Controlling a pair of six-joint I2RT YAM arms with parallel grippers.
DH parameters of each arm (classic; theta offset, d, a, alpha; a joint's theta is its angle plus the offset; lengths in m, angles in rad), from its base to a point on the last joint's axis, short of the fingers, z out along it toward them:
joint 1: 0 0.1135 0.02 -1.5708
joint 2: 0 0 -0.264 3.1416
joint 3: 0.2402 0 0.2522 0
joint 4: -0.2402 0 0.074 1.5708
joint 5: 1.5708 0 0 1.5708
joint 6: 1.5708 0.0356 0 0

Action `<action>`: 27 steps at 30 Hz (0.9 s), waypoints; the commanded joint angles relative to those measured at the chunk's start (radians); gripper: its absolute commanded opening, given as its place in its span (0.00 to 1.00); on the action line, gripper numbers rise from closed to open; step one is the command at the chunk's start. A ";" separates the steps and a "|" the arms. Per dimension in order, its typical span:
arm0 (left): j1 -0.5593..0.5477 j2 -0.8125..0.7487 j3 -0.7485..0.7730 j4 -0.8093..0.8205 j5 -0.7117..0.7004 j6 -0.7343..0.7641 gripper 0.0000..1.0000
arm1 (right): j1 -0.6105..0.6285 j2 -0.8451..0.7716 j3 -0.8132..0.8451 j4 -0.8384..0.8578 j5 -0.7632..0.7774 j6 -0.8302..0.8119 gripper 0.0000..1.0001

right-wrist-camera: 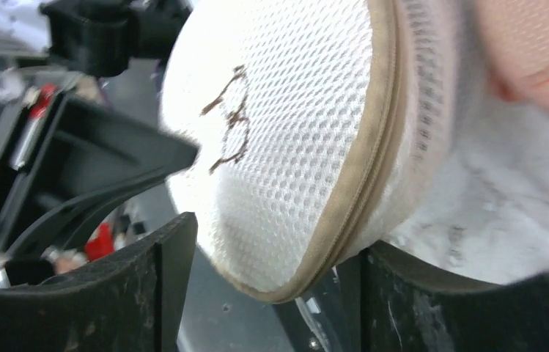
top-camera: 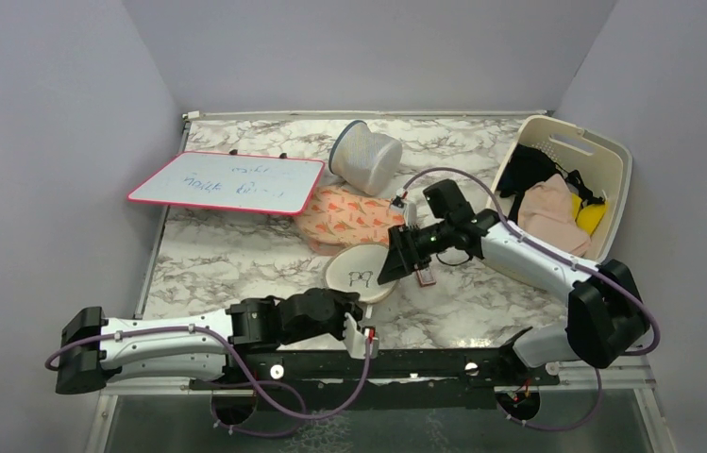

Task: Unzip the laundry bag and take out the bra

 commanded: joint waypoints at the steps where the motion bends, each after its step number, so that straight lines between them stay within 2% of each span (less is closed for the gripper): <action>1: -0.007 0.027 0.123 -0.035 -0.094 -0.169 0.00 | 0.001 -0.066 0.107 -0.108 0.313 -0.043 0.74; 3: -0.007 0.032 0.161 -0.056 -0.131 -0.237 0.00 | 0.001 -0.094 0.138 -0.131 0.363 -0.056 0.86; 5: -0.007 0.030 0.192 -0.089 -0.148 -0.305 0.00 | 0.001 -0.134 0.160 -0.127 0.386 -0.066 0.94; 8: -0.007 0.017 0.237 -0.138 -0.180 -0.418 0.00 | 0.001 -0.207 0.178 -0.103 0.469 -0.090 0.98; 14: -0.007 -0.060 0.315 -0.224 -0.256 -0.608 0.00 | 0.000 -0.321 0.216 -0.146 0.808 -0.105 1.00; 17: -0.007 -0.085 0.370 -0.301 -0.333 -0.707 0.00 | 0.001 -0.362 0.199 -0.146 0.871 -0.113 1.00; 19: -0.006 -0.095 0.409 -0.349 -0.389 -0.776 0.00 | 0.001 -0.382 0.188 -0.142 0.842 -0.122 1.00; 22: -0.006 -0.089 0.468 -0.422 -0.451 -0.889 0.00 | 0.001 -0.404 0.140 -0.099 0.694 -0.172 0.99; 27: -0.006 -0.017 0.510 -0.481 -0.439 -1.054 0.00 | 0.002 -0.421 0.050 0.015 0.520 -0.170 0.95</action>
